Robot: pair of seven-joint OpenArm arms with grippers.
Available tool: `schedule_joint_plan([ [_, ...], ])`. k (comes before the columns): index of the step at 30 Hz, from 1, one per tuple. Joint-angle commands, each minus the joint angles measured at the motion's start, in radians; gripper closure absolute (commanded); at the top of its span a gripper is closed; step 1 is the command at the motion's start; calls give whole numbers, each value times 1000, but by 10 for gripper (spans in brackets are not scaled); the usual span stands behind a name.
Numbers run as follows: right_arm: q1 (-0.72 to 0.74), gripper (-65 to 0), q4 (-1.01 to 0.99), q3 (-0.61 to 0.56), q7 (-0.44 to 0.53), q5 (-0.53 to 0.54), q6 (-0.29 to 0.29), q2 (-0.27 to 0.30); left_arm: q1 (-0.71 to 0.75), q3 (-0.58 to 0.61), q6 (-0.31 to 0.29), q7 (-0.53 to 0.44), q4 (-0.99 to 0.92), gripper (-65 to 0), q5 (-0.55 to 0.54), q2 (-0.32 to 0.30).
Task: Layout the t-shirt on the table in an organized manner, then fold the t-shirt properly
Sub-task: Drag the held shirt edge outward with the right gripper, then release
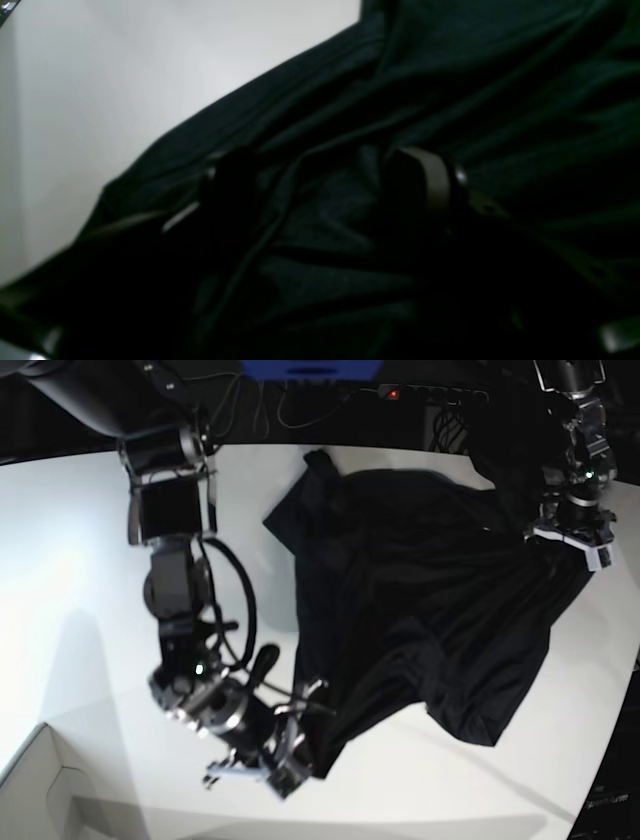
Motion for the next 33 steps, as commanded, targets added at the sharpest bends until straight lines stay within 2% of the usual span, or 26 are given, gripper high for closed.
schedule_joint_plan([
  [1,54,0,1,16,41,15,-6,-5,39,3,21,180,-22,-417,25,10],
  [5,131,0,-37,86,42,15,-11,-7,59,3,21,179,-21,-417,25,10],
  [11,146,0,11,198,41,14,-19,-30,60,3,21,179,-22,-417,25,12],
  [15,135,0,30,260,33,14,-111,-33,60,3,19,179,-22,-417,25,12],
  [18,83,-12,67,258,33,12,-120,-19,60,3,19,179,-22,-417,25,13],
  [23,-47,-163,106,223,33,12,-118,10,60,5,19,179,-21,-417,25,27],
  [25,-115,-200,132,209,42,12,-118,18,60,5,19,179,-19,-417,25,33],
  [33,-353,-210,225,197,44,15,-117,18,60,5,19,179,-18,-417,25,38],
])
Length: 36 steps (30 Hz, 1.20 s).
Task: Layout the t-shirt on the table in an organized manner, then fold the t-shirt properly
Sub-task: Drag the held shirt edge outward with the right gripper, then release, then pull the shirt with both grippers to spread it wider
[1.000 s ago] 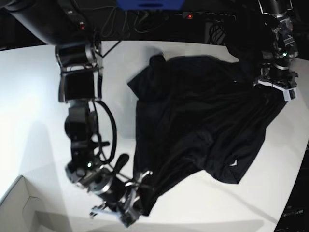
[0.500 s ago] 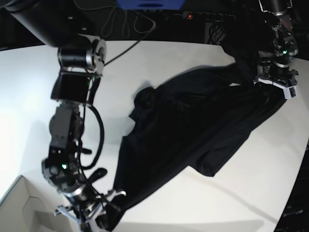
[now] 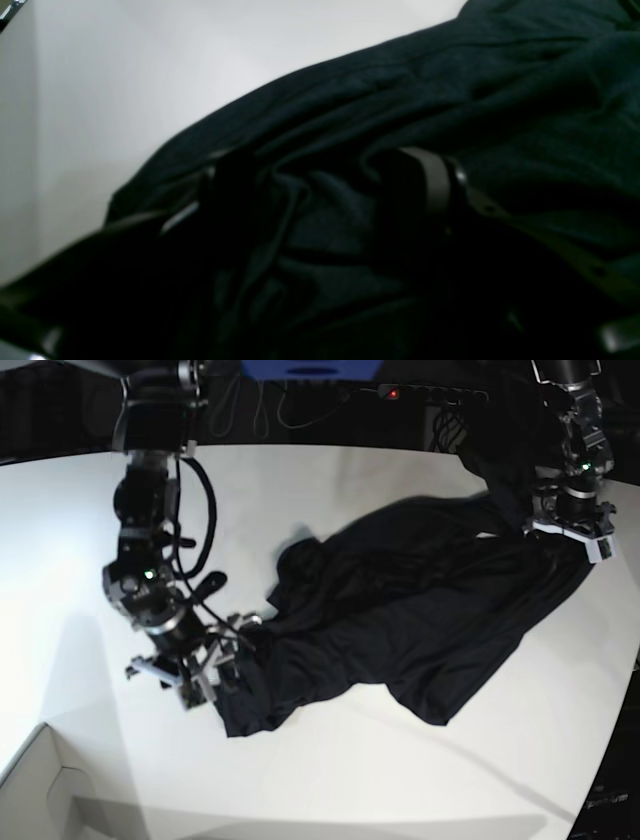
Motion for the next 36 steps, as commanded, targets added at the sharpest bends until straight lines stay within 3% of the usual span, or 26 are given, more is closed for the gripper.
schedule_joint_plan([
  [1,19,-210,19,-19,34,17,-4,0,36,10,4,209,-28,-417,28,16],
  [13,20,-215,-93,-139,23,17,-5,-9,57,9,4,209,3,-417,28,16],
  [19,-93,-218,-98,-151,23,17,-8,-49,71,9,4,215,139,-417,28,19],
  [24,-150,-274,-101,-154,24,17,-8,-61,103,9,4,217,279,-417,28,19],
  [33,-153,-270,-184,-154,32,17,-8,-84,143,9,4,217,544,-417,28,17],
  [36,-158,-209,-187,-149,32,17,-7,-81,140,9,4,217,609,-417,28,17],
])
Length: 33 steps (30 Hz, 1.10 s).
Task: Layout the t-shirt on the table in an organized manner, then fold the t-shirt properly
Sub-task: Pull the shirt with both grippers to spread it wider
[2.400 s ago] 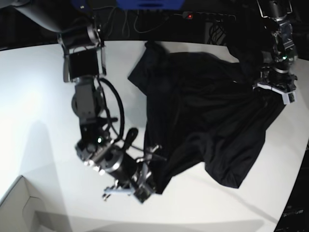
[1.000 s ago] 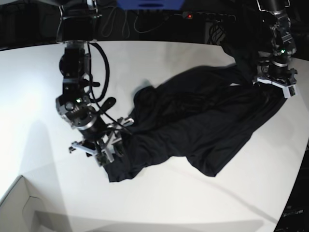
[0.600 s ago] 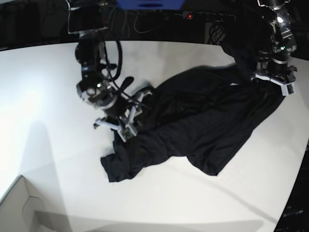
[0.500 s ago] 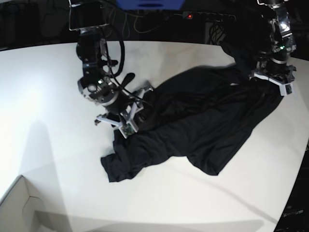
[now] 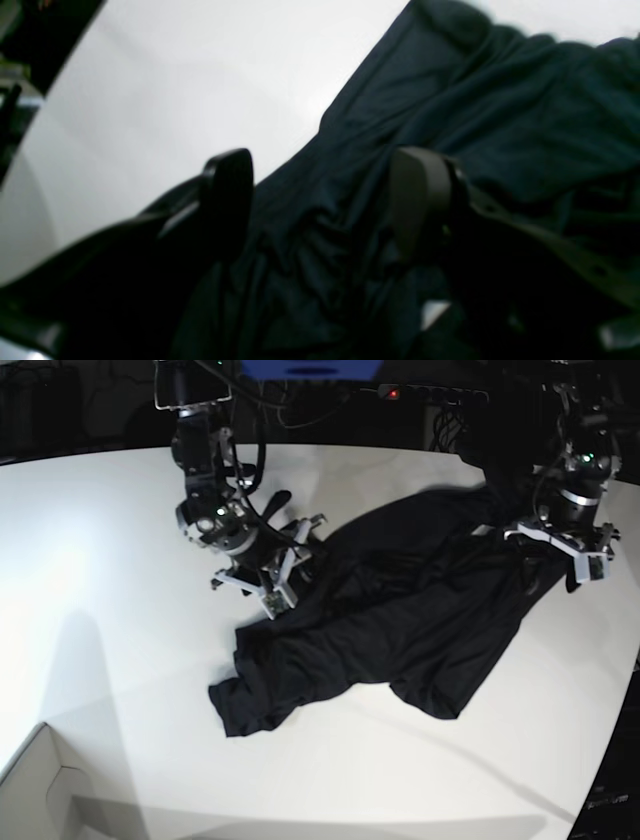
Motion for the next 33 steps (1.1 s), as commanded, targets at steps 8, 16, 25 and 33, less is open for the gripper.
schedule_joint_plan([
  [8,-79,0,81,3,14,12,-3,97,-274,108,0,-24,-207,-418,-1,13],
  [16,-203,0,346,67,6,12,-3,140,-482,279,0,-33,-551,-418,1,29],
  [25,-246,0,400,245,6,12,-1,140,-508,282,2,-211,-819,-419,1,1],
  [33,-214,-39,389,248,-17,10,0,140,-440,179,2,-234,-819,-419,-5,-71],
])
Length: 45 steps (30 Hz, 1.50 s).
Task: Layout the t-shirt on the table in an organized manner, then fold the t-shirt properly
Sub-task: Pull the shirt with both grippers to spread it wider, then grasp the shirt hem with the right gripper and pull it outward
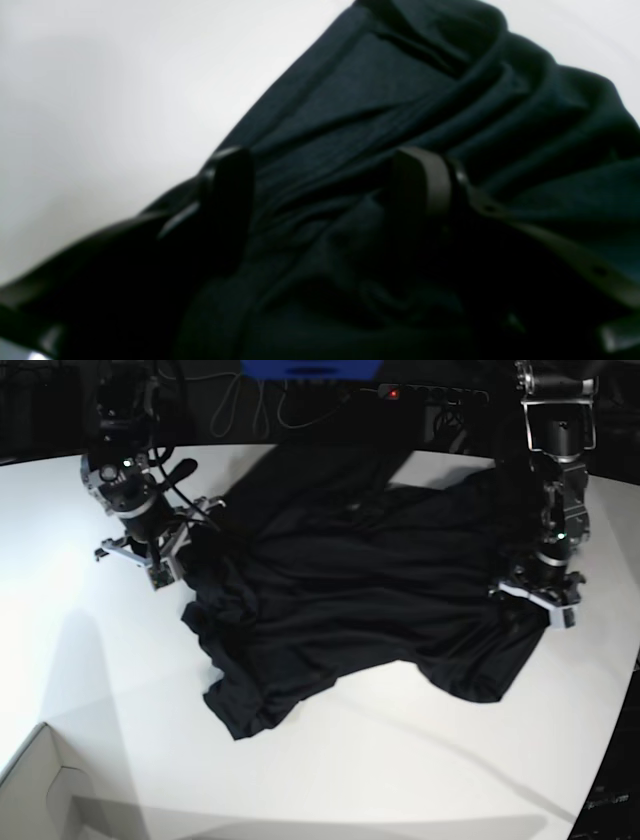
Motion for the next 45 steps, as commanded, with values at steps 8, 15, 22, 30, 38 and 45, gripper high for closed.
schedule_joint_plan([
  [8,10,-225,67,6,3,11,-3,5,29,-70,20,67,-6,-419,10,-19],
  [15,88,-234,137,-3,-5,11,-3,3,29,-70,20,72,-6,-419,10,-11],
  [22,351,-285,-74,-195,-43,11,-3,8,45,-70,20,75,-6,-419,12,-11],
  [30,756,-402,-687,-309,32,11,-6,-33,46,-70,20,76,-6,-419,12,-17],
  [38,1010,-406,-1265,-300,410,12,-11,-67,64,-70,20,76,-6,-419,13,-19],
  [45,1047,-406,-1380,-300,552,14,-167,-67,69,-70,20,76,-6,-419,13,-20],
])
